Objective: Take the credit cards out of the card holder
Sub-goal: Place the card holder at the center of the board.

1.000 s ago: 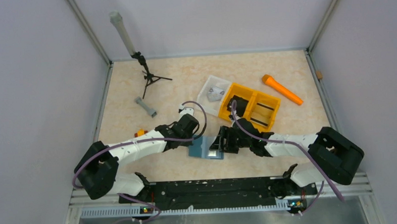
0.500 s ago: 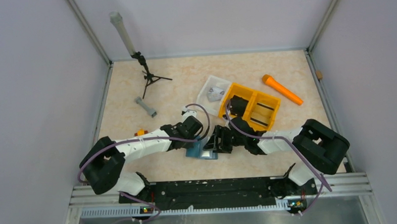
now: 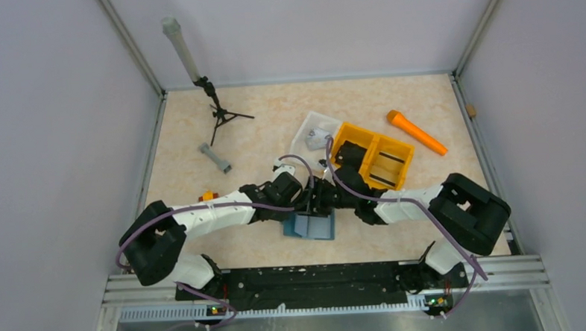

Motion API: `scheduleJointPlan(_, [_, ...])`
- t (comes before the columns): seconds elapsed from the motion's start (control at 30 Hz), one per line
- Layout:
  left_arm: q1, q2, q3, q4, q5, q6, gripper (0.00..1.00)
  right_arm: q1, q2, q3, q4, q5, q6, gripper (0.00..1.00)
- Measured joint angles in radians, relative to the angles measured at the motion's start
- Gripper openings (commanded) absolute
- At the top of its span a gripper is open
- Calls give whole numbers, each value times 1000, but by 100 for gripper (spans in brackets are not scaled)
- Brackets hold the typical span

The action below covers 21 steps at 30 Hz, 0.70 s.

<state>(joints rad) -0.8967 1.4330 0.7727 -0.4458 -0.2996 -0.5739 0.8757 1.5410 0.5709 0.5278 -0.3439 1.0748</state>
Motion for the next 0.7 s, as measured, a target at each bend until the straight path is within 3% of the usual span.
scheduleJointPlan(0.13, [0, 0, 0, 1, 9, -1, 10, 1, 7, 8, -27, 3, -14, 53])
scheduleJointPlan(0.23, [0, 0, 0, -1, 13, -5, 22, 2, 3, 8, -79, 18, -40, 42])
scheduleJointPlan(0.47, [34, -77, 23, -61, 2, -16, 56, 24, -21, 54, -262, 100, -116, 27])
scheduleJointPlan(0.53, [48, -124, 37, -80, 3, -21, 60, 37, -21, 77, -290, 112, -133, 30])
scheduleJointPlan(0.6, [58, -169, 55, -97, 4, -26, 61, 46, -18, 93, -298, 117, -143, 42])
scheduleJointPlan(0.7, [58, -215, 68, -110, 18, -29, 60, 53, 16, 112, -296, 118, -155, 44])
